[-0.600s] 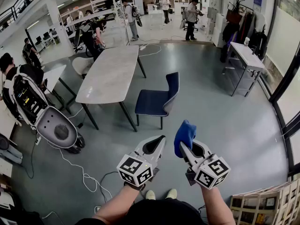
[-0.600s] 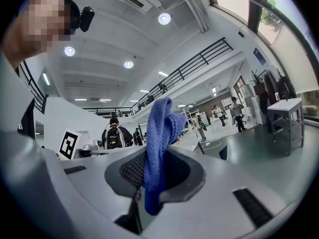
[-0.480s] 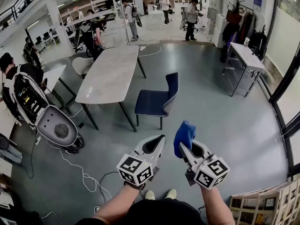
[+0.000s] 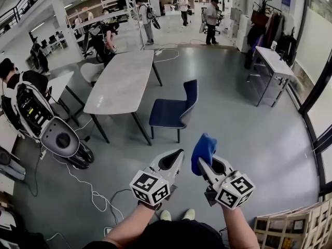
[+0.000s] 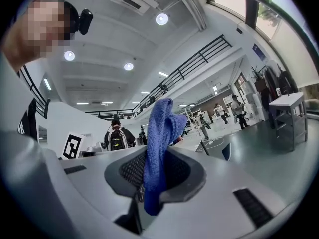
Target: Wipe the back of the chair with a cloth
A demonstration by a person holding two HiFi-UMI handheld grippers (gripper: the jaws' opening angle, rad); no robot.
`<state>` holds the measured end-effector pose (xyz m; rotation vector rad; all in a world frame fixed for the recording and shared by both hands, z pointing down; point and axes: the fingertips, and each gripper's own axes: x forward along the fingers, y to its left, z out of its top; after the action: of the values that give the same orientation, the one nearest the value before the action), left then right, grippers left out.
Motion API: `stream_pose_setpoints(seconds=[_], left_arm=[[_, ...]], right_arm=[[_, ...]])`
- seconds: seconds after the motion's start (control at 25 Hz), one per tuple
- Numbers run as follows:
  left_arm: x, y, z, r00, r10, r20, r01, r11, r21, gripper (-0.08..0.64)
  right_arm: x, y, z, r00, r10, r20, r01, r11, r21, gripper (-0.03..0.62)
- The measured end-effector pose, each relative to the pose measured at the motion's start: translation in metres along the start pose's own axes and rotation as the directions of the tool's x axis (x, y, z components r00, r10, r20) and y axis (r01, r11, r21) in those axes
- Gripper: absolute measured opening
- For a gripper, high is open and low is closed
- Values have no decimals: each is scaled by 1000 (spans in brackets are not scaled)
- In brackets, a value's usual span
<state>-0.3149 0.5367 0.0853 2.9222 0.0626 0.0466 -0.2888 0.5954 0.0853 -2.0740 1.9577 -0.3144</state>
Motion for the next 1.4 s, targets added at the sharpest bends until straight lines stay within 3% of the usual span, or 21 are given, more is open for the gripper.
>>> stream_pose_setpoints(seconds=[0.44, 0.88, 1.16, 1.4], left_arm=[[25, 9, 7, 999, 45, 18, -46, 999, 20, 8], [71, 24, -7, 999, 53, -6, -53, 999, 3, 8], [115, 84, -3, 998, 55, -8, -55, 998, 1, 8], [161, 167, 8, 999, 49, -7, -49, 999, 17, 8]], right_arm=[[-23, -39, 18, 998, -28, 55, 26, 999, 37, 77], [-12, -88, 16, 998, -58, 29, 56, 997, 52, 77], [49, -128, 14, 998, -66, -15, 67, 996, 59, 77], [135, -171, 19, 996, -80, -51, 83, 995, 55, 77]])
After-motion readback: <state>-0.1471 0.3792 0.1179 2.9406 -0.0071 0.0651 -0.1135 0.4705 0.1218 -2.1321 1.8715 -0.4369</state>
